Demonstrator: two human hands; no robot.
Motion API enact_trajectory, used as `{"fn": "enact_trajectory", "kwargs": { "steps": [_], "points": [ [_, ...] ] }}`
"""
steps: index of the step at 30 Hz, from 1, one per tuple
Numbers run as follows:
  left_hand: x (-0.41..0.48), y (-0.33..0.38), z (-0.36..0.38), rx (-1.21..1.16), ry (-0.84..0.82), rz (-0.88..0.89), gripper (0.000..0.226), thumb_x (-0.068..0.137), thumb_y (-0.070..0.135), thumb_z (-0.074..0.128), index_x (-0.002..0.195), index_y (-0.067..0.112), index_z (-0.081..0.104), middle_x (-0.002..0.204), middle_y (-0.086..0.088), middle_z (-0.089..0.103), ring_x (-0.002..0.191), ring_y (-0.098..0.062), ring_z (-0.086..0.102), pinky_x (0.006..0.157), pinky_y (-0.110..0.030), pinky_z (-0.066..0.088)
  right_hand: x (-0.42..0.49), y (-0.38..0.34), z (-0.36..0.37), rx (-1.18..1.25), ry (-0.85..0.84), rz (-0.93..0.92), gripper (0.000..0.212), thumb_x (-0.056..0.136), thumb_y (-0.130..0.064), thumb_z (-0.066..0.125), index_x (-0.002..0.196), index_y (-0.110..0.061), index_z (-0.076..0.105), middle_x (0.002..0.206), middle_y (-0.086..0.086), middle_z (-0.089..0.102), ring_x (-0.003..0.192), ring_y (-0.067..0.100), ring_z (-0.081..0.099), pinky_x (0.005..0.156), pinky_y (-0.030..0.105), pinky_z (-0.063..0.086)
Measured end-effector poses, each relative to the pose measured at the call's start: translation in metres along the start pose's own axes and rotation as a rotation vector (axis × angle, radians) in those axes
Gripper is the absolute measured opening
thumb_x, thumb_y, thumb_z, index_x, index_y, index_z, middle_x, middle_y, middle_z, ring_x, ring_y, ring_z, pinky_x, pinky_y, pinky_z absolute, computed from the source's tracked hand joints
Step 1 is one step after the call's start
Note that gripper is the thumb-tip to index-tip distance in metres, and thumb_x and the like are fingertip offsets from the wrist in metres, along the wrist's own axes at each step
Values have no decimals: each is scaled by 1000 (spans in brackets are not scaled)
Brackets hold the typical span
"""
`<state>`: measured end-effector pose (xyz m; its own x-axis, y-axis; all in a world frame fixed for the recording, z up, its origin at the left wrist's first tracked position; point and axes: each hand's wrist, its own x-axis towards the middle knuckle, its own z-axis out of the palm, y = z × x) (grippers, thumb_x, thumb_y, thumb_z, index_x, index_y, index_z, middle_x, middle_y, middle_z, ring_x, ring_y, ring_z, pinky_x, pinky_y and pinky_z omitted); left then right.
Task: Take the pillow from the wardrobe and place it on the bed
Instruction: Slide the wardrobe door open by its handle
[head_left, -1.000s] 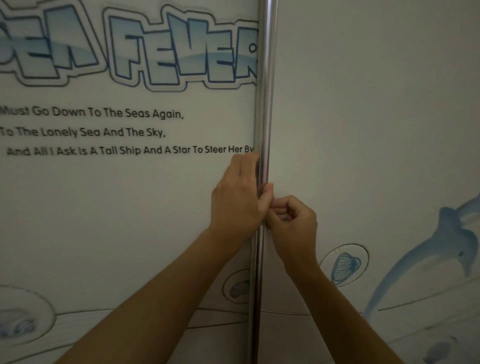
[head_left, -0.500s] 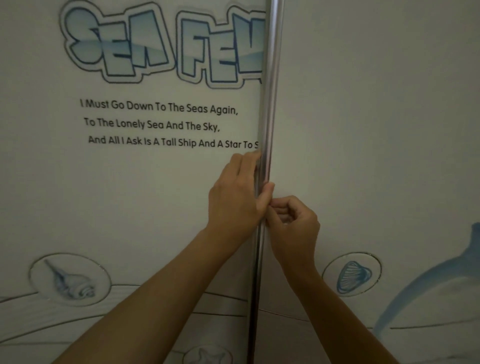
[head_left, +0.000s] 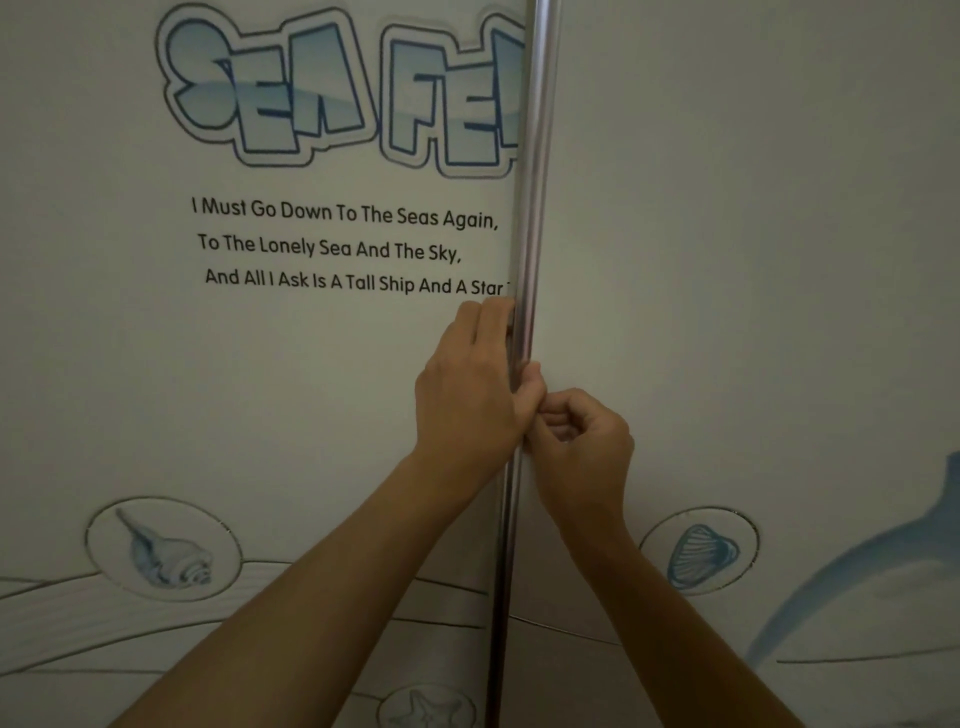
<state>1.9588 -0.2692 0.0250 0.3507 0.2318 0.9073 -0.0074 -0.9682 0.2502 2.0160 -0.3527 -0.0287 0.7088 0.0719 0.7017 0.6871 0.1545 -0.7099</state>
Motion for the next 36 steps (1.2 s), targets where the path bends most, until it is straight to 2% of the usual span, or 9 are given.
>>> {"fn": "enact_trajectory", "kwargs": {
  "steps": [6,12,15,21,26,31,36],
  "points": [
    [1,-3,-4,4,-6,-14,47,77,29,66,119,15,50,105,-3,55,83,-19,56,64,-39,53,-1,-2,4,-7,-7,14,15,86,-14,72,72,-8,70,62,3,69,54,20,65,53,42,58],
    [-1,-17,-14,-2,13,-54,47,77,28,66,119,16,50,105,-1,54,81,-17,55,66,-37,53,-8,-9,21,-9,-40,33,17,86,-16,71,70,-9,69,60,2,69,54,18,66,54,41,59],
    [-1,-25,-21,12,11,-55,48,78,29,65,121,17,50,105,0,54,82,-16,55,67,-37,53,-10,-12,30,-25,-43,20,15,84,-12,71,69,-11,69,59,-6,66,50,6,62,52,34,58],
    [-4,-49,-41,55,21,-82,50,79,31,65,125,21,48,107,1,55,81,-15,56,67,-36,53,-20,-20,57,-25,-80,10,13,84,-10,70,71,-13,69,58,-11,62,48,0,57,50,16,46],
    [-7,-61,-55,108,26,-81,50,79,34,64,126,25,47,103,3,55,83,-14,56,66,-36,53,-33,-23,75,-27,-57,-14,11,88,-9,68,77,-10,70,66,-4,68,57,7,64,55,27,57],
    [-4,-76,-72,140,42,-106,49,77,32,64,123,22,49,101,2,56,84,-17,55,70,-41,52,-41,-32,97,-1,-81,-18,11,88,-9,68,77,-10,70,65,-3,68,57,9,64,56,29,57],
    [-9,-93,-84,153,60,-120,50,79,34,63,126,26,47,102,3,56,85,-17,56,69,-41,53,-50,-38,112,39,-123,-9,8,88,-7,68,82,-8,73,69,-2,71,62,9,67,61,30,60]
  ]
}}
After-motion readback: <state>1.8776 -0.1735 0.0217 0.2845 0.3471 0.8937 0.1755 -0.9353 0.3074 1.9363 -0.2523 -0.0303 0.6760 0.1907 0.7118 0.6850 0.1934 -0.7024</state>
